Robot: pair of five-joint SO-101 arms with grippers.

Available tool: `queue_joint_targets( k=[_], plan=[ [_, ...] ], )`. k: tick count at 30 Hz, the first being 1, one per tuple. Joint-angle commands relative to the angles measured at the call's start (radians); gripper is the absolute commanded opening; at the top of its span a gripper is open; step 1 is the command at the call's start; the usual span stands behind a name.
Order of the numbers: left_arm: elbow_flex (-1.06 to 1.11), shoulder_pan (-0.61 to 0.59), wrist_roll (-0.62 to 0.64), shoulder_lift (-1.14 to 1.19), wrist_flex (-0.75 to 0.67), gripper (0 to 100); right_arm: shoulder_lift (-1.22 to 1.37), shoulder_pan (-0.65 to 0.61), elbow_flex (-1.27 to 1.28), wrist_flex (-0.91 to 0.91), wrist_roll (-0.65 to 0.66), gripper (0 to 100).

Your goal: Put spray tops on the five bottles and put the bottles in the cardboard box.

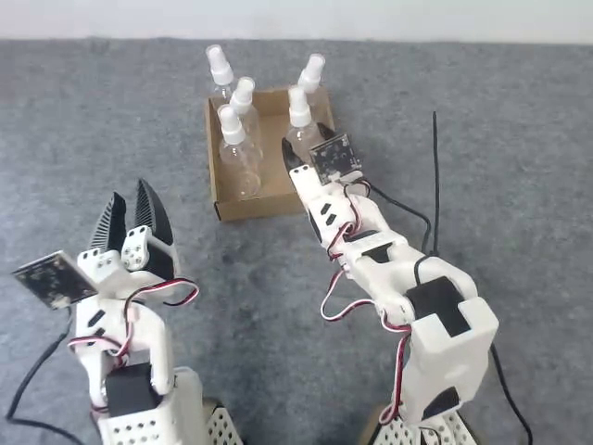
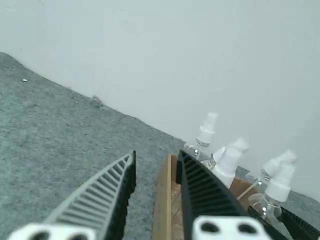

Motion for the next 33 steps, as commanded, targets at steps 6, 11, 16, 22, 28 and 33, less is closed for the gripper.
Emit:
queue_joint_targets(
  k=[6, 11, 16, 22, 28, 33],
  plan=[
    [-0.076, -0.003, -0.006, -0.018, 0.008, 13, -0.008, 0.010, 0.041, -0.015, 0.034, 3.5],
    [-0.076, -0.003, -0.006, -0.018, 0.006, 13, -0.010, 0.018, 0.043, -0.010, 0.034, 3.5],
    [-0.076, -0.003, -0.006, -0.018, 0.006, 13, -0.010, 0.018, 0.043, -0.007, 0.034, 11.3],
    [-0.076, -0.003, -0.006, -0.018, 0.006, 13, -0.010, 0.010, 0.057, -0.008, 0.034, 16.7],
    [-0.076, -0.003, -0.006, -0.018, 0.006, 13, -0.010, 0.010, 0.057, -0.012, 0.034, 17.0],
    [-0.076, -0.003, -0.006, -0.018, 0.006, 13, -0.010, 0.010, 0.058, -0.010, 0.034, 19.1]
  ],
)
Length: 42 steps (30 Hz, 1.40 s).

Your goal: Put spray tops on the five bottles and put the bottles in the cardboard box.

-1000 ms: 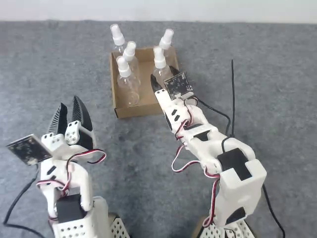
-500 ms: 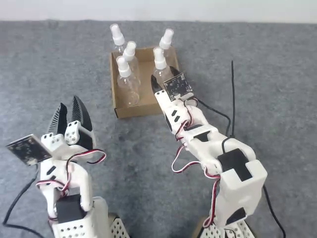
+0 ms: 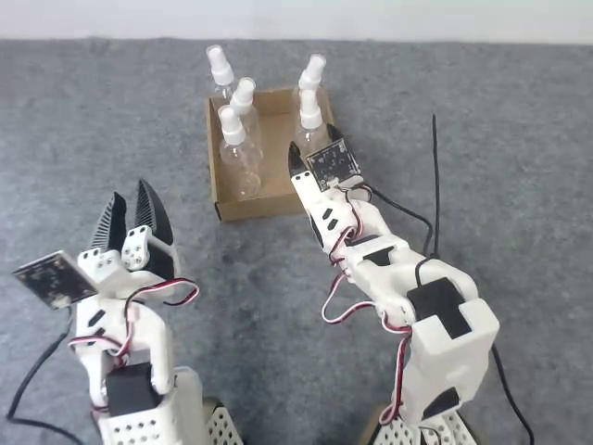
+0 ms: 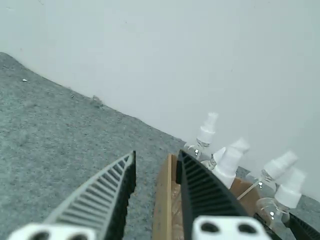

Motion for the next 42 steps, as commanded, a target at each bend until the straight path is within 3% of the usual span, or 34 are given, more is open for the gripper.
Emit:
queue_joint_targets(
  k=[1, 5, 17, 25, 42],
  plan=[
    [-0.076, -0.003, -0.006, -0.018, 0.005, 13, -0.007, 0.010, 0.014, -0.002, 0.012, 21.4],
    [-0.076, -0.003, -0.006, -0.018, 0.005, 13, -0.007, 0.012, 0.015, 0.001, 0.012, 29.4],
    [-0.076, -0.003, -0.006, -0.018, 0.005, 13, -0.010, 0.012, 0.018, -0.001, 0.012, 29.3],
    [-0.076, -0.003, -0.006, -0.018, 0.005, 13, -0.213, 0.010, 0.163, 0.008, 0.011, 29.3],
    [-0.076, -0.003, -0.006, -0.018, 0.005, 13, -0.406, 0.007, 0.175, 0.358, 0.011, 29.2]
  ],
)
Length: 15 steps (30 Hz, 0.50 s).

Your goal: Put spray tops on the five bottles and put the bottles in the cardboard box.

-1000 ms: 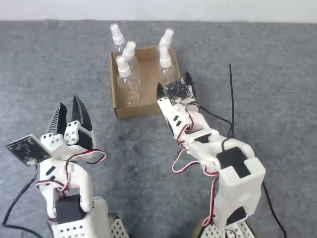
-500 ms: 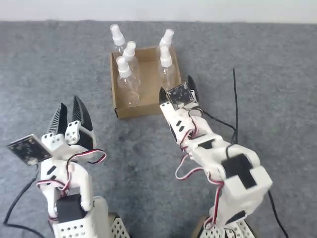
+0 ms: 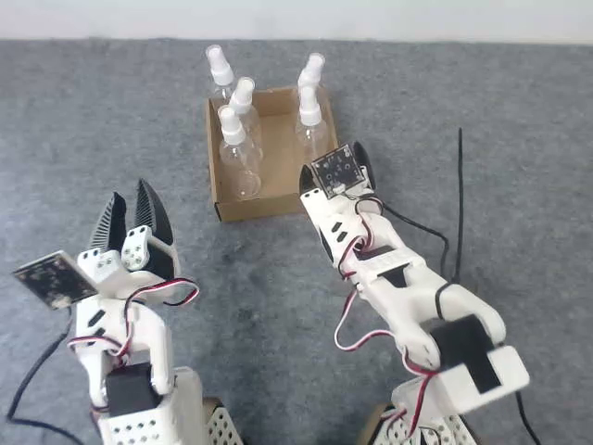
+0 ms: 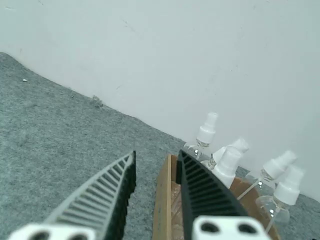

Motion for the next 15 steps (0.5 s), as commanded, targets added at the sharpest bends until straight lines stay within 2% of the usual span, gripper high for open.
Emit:
queue_joint_targets(
  k=[1, 4, 10, 15],
  plan=[
    [-0.076, -0.003, -0.006, -0.018, 0.005, 13, -0.120, 0.007, -0.003, 0.099, 0.011, 29.2],
    [-0.076, -0.003, -0.006, -0.018, 0.005, 13, -0.177, 0.008, -0.003, 0.185, 0.011, 25.3],
    [-0.076, -0.003, -0.006, -0.018, 0.005, 13, -0.236, 0.008, -0.003, 0.234, 0.015, 9.3],
    [-0.076, -0.003, -0.006, -0.018, 0.005, 13, -0.246, 0.012, 0.000, 0.234, 0.017, 6.1]
  ],
)
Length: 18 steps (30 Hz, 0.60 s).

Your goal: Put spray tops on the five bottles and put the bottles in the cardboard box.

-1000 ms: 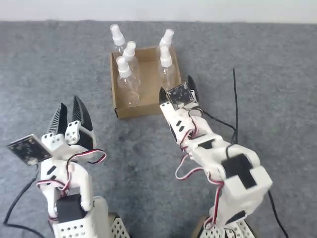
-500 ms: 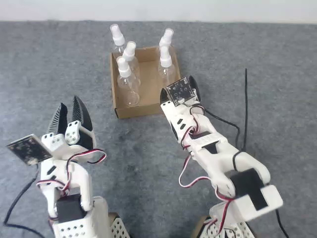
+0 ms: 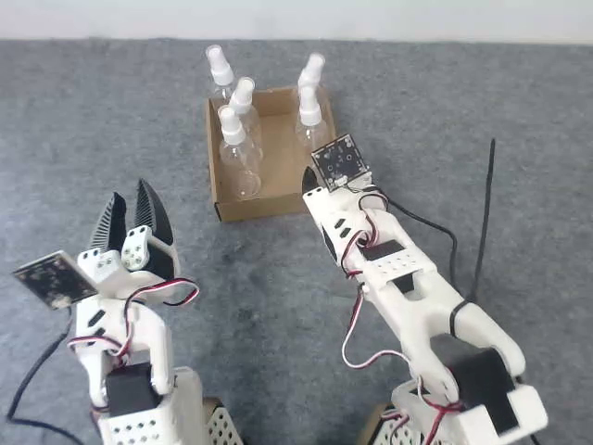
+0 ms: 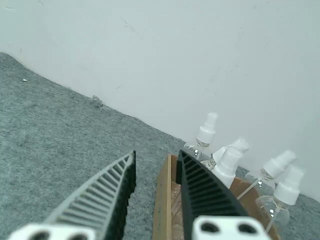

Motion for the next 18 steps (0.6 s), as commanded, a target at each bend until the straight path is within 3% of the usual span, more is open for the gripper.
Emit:
queue_joint_targets(
  k=[1, 18],
  plan=[
    [-0.076, -0.003, -0.006, -0.018, 0.005, 13, -0.070, 0.015, -0.002, -0.001, 0.017, 6.1],
    [-0.076, -0.003, -0.006, -0.018, 0.005, 13, -0.156, 0.015, 0.037, 0.019, 0.011, 0.6]
  ],
)
